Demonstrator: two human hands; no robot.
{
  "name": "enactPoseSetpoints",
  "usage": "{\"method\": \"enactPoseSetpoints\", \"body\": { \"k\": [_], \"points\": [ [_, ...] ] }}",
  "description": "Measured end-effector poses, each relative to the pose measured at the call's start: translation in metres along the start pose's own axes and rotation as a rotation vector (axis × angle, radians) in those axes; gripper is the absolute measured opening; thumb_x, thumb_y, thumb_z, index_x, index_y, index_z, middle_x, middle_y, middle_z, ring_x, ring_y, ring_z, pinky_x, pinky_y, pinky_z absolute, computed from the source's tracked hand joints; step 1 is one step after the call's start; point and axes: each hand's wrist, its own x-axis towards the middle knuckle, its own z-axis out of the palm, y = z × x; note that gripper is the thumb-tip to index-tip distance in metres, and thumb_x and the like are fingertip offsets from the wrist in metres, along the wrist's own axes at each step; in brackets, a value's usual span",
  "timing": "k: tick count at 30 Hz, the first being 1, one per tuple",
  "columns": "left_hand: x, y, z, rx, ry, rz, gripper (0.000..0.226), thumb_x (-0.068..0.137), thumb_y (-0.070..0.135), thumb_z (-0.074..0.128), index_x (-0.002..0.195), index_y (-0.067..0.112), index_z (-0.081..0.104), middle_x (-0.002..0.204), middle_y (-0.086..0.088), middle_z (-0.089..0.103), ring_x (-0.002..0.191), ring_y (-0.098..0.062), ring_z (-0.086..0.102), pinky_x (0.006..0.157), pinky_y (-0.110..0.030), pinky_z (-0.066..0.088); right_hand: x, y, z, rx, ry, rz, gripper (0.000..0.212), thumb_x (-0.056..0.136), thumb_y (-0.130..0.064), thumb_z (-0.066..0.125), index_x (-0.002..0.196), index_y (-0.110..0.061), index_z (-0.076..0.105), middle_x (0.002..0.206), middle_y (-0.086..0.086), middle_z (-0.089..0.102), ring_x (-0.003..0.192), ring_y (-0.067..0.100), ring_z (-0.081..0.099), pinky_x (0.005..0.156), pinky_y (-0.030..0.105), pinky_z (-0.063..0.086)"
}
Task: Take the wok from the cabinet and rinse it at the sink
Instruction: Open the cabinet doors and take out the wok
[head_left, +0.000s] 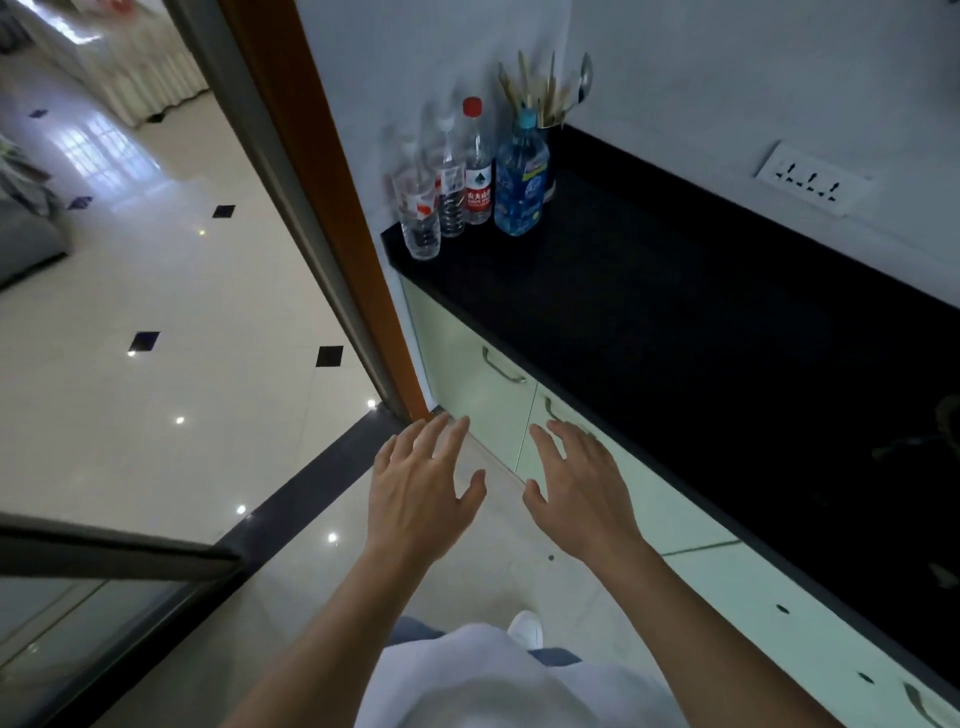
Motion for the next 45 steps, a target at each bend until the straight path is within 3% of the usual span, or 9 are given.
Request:
{"method": "enactPoseSetpoints", "body": {
  "k": [7,13,16,22,25,28,32,39,45],
  "points": [
    [0.082,-0.016,0.011,-0.026,-0.057,0.115,0.066,0.087,0.065,0.042,0.145,0.034,0.036,0.154,0.006,0.040,0.142,-0.024,0.037,0.116,-0.047,0.029,0.054,0.003,0.015,-0.025,-0.045,0.101,0.064,0.085,-0.031,0.066,0.144,-0.012,0.050,0.145,0.015,0.054,0.132,0.033,0.053,0.108,0.046,0.045],
    [0.148,-0.045,0.020,-0.023,-0.201,0.322,0.066,0.089,0.063,0.044,0.147,0.034,0.033,0.158,0.005,0.034,0.145,-0.023,0.032,0.119,-0.045,0.020,0.078,-0.015,0.033,-0.031,-0.049,0.328,0.064,0.077,-0.030,0.075,0.136,-0.011,0.058,0.135,0.014,0.062,0.123,0.032,0.061,0.104,0.047,0.049],
    [0.178,-0.062,0.029,0.010,-0.247,0.431,0.064,0.088,0.062,0.045,0.145,0.031,0.038,0.155,0.003,0.039,0.143,-0.023,0.036,0.117,-0.046,0.024,0.086,-0.031,0.047,0.001,-0.038,0.460,0.065,0.069,-0.029,0.083,0.128,-0.009,0.065,0.127,0.015,0.067,0.114,0.033,0.066,0.097,0.046,0.053],
    [0.224,-0.076,0.069,0.043,-0.346,0.605,0.064,0.088,0.059,0.043,0.143,0.026,0.043,0.152,0.000,0.044,0.140,-0.024,0.040,0.113,-0.047,0.038,0.100,-0.048,0.092,0.036,-0.060,0.590,0.065,0.066,-0.028,0.082,0.127,-0.010,0.066,0.127,0.015,0.067,0.115,0.032,0.066,0.099,0.047,0.051],
    [0.240,-0.073,0.095,0.048,-0.363,0.667,0.064,0.089,0.056,0.048,0.145,0.025,0.040,0.154,0.000,0.041,0.142,-0.022,0.037,0.116,-0.043,0.033,0.109,-0.035,0.113,0.055,-0.037,0.691,0.067,0.067,-0.029,0.085,0.128,-0.009,0.065,0.128,0.014,0.067,0.118,0.032,0.065,0.099,0.047,0.051],
    [0.251,-0.070,0.121,0.061,-0.389,0.740,0.065,0.092,0.054,0.045,0.149,0.026,0.032,0.158,0.001,0.032,0.146,-0.020,0.028,0.121,-0.039,0.019,0.117,-0.015,0.133,0.074,0.016,0.750,0.068,0.071,-0.028,0.084,0.132,-0.009,0.059,0.134,0.015,0.062,0.121,0.034,0.062,0.100,0.048,0.050],
    [0.265,-0.065,0.157,0.074,-0.392,0.777,0.070,0.092,0.053,0.046,0.151,0.024,0.025,0.161,0.000,0.026,0.149,-0.020,0.022,0.122,-0.041,0.021,0.132,0.007,0.158,0.097,0.071,0.828,0.070,0.082,-0.029,0.074,0.144,-0.011,0.047,0.149,0.015,0.049,0.137,0.035,0.048,0.110,0.048,0.040],
    [0.273,-0.062,0.193,0.073,-0.305,0.804,0.072,0.086,0.052,0.057,0.147,0.019,0.035,0.150,-0.003,0.045,0.141,-0.024,0.039,0.116,-0.043,0.033,0.144,0.018,0.189,0.107,0.079,0.893,0.067,0.087,-0.026,0.068,0.147,-0.009,0.043,0.150,0.015,0.048,0.141,0.035,0.041,0.115,0.048,0.033],
    [0.258,-0.070,0.203,0.021,-0.330,0.746,0.072,0.089,0.042,0.055,0.150,0.022,0.022,0.157,-0.002,0.029,0.149,-0.023,0.019,0.120,-0.044,0.021,0.143,0.001,0.205,0.163,0.108,0.963,0.067,0.084,-0.012,0.066,0.145,-0.008,0.041,0.152,0.013,0.043,0.149,0.033,0.027,0.110,0.047,0.039]
  ]
}}
